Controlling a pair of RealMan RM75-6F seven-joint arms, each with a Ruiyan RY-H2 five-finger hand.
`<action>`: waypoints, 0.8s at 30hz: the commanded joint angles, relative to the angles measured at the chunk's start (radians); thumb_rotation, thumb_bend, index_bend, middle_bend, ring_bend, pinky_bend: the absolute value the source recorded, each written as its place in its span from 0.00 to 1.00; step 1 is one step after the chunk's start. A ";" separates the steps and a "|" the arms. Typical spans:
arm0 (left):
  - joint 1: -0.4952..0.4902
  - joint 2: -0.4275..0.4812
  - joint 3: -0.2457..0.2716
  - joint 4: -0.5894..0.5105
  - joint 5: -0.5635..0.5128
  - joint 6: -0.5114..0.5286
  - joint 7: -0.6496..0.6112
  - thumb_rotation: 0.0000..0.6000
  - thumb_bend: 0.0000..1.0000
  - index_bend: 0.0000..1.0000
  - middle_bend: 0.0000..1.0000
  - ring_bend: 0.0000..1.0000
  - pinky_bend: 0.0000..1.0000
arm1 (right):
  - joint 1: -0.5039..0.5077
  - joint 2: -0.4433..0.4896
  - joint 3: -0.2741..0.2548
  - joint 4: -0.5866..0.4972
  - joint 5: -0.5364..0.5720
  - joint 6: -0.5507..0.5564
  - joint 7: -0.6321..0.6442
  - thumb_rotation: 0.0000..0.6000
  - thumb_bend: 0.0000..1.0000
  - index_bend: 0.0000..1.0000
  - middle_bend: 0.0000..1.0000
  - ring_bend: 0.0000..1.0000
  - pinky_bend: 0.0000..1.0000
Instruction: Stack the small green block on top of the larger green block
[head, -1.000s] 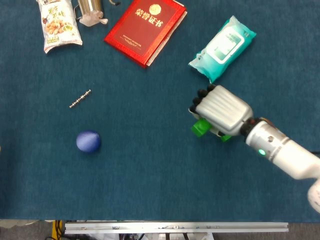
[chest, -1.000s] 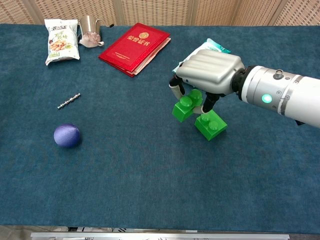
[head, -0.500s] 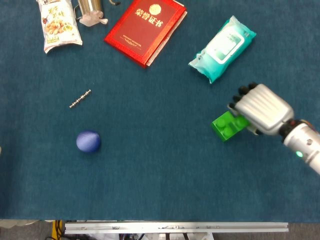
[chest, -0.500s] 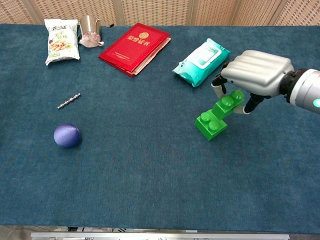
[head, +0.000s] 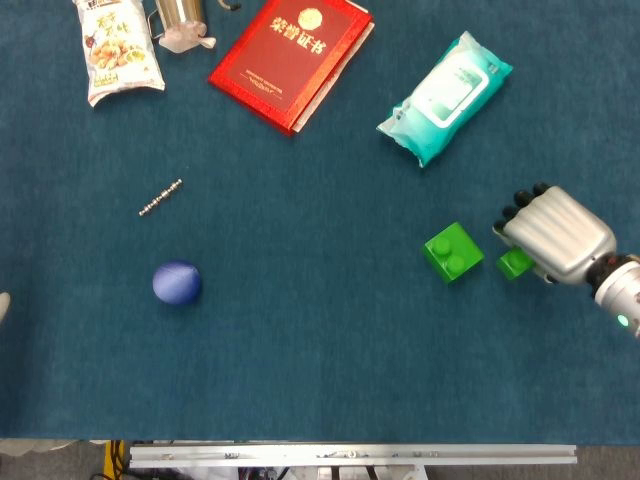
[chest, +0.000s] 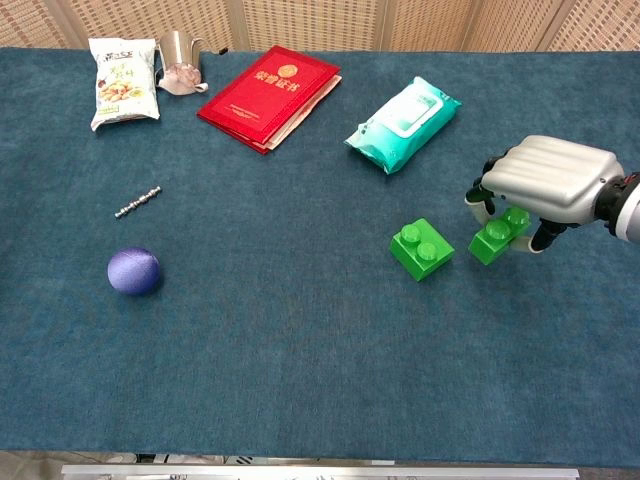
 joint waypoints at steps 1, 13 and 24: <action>0.002 0.001 0.000 0.000 -0.001 0.002 -0.003 1.00 0.22 0.05 0.12 0.11 0.11 | -0.007 -0.019 0.001 0.016 0.003 -0.013 -0.023 1.00 0.24 0.58 0.47 0.30 0.35; 0.008 -0.002 0.002 0.014 -0.004 0.008 -0.023 1.00 0.22 0.05 0.12 0.11 0.11 | -0.012 -0.108 0.037 0.070 0.075 -0.024 -0.142 1.00 0.24 0.58 0.47 0.30 0.35; 0.014 -0.001 0.001 0.024 -0.005 0.018 -0.036 1.00 0.22 0.05 0.12 0.11 0.11 | -0.002 -0.203 0.095 0.140 0.131 -0.015 -0.184 1.00 0.24 0.58 0.47 0.30 0.35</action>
